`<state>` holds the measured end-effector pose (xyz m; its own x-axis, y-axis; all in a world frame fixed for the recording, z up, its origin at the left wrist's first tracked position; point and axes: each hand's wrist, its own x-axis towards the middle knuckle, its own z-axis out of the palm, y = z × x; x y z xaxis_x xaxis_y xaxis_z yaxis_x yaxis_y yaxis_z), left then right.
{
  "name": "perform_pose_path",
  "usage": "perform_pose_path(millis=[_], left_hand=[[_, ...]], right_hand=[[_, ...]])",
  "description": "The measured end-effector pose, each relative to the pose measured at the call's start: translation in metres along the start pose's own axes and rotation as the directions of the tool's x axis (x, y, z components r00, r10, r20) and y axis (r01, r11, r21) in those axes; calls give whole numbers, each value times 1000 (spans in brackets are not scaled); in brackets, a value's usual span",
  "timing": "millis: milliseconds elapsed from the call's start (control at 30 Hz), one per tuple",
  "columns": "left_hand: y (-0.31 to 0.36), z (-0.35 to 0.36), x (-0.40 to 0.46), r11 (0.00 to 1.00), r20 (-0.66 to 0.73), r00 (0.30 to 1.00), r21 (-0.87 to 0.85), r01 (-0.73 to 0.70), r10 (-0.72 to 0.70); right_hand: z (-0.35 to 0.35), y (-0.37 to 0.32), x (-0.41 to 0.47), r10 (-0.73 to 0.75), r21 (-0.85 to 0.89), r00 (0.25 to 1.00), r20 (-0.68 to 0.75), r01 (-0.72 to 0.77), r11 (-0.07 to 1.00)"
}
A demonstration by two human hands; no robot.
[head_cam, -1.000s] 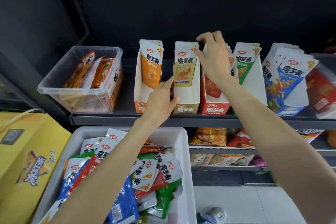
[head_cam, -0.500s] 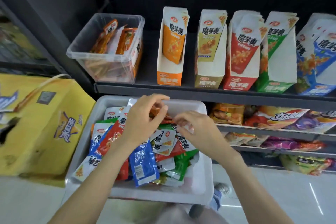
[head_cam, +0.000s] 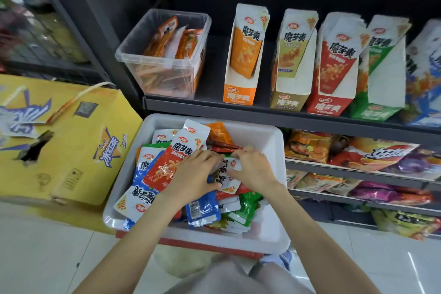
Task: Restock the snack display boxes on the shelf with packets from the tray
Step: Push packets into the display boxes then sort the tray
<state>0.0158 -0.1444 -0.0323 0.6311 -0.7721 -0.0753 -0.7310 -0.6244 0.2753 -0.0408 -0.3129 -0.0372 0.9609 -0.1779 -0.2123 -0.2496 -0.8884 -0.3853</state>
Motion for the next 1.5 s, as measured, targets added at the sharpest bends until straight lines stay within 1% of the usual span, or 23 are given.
perform_pose_path(millis=[133, 233, 300, 367, 400, 433, 500, 567, 667, 700, 733, 767, 800, 833, 867, 933, 1033, 1167, 1267, 1333, 1400, 1433, 1500], left_hand=[[0, 1, 3, 1000, 32, 999, 25, -9, 9], [0, 1, 4, 1000, 30, 1000, 0, 2, -2], [1, -3, 4, 999, -36, 999, -33, -20, 18], [7, -10, 3, 992, -251, 966, -85, -94, 70], [11, -15, 3, 977, -361, 930, -168, -134, 65], [17, -21, 4, 945, -432, 901, -280, -171, 35], [28, -32, 4, 862, -432, 902, -465, -203, -21], [39, -41, 4, 830, -414, 910, -502, -244, 17], [52, -46, 8, 879, -477, 858, -305, -367, 193], [54, -44, 10, 895, -512, 830, -231, -381, 221], [55, -43, 12, 895, -549, 812, -236, -380, 200], [57, -45, 13, 877, -562, 819, -332, -348, 112], [59, -49, 14, 824, -534, 845, -487, -288, -21], [59, -52, 16, 741, -465, 876, -632, -227, -128], [59, -55, 18, 653, -384, 903, -737, -176, -190], [57, -60, 20, 584, -295, 932, -803, -123, -209], [57, -65, 24, 582, -261, 951, -804, -120, -166], [71, -82, 40, 648, -306, 949, -738, -187, -75], [84, -106, 67, 681, -486, 866, -674, -285, -119], [87, -120, 90, 728, -605, 782, -602, -328, -148], [87, -128, 113, 798, -682, 720, -502, -334, -127], [87, -130, 125, 824, -683, 722, -466, -322, -104], [88, -128, 146, 876, -610, 790, -409, -258, -52]], right_hand=[[1, 6, -4, -102, -134, 988, 116, 117, 984], [-12, 6, -7, -269, -331, 963, 28, 263, 906], [-22, 9, -11, -425, -362, 897, -122, 358, 861], [-38, 13, -23, -462, -234, 792, -400, 399, 887], [-49, 14, -29, -394, -109, 749, -532, 400, 910], [-62, 14, -35, -275, 41, 733, -622, 381, 924], [-86, 13, -43, 47, 369, 748, -662, 271, 889], [-100, 14, -45, 268, 577, 783, -561, 138, 805], [-108, 19, -49, 373, 784, 858, -354, 55, 618], [-109, 20, -51, 373, 874, 888, -270, 63, 482], [-112, 19, -53, 367, 949, 913, -179, 62, 309], [-114, 18, -55, 360, 990, 928, -92, 45, 136], [-116, 18, -57, 356, 999, 934, -43, 30, 41], [-117, 19, -59, 357, 999, 934, -30, 16, 43], [-116, 21, -59, 365, 993, 929, -53, 12, 114], [-115, 23, -60, 372, 961, 920, -122, 16, 276], [-121, 23, -59, 375, 894, 903, -211, 23, 448], [-141, 22, -57, 261, 817, 905, -335, 141, 560], [-173, 35, -53, 305, 726, 787, -536, 244, 643], [-200, 47, -48, 325, 589, 632, -704, 264, 763], [-227, 56, -40, 324, 500, 496, -806, 276, 821], [-239, 60, -33, 303, 456, 461, -834, 267, 849], [-257, 64, -11, 221, 332, 453, -864, 182, 926]])
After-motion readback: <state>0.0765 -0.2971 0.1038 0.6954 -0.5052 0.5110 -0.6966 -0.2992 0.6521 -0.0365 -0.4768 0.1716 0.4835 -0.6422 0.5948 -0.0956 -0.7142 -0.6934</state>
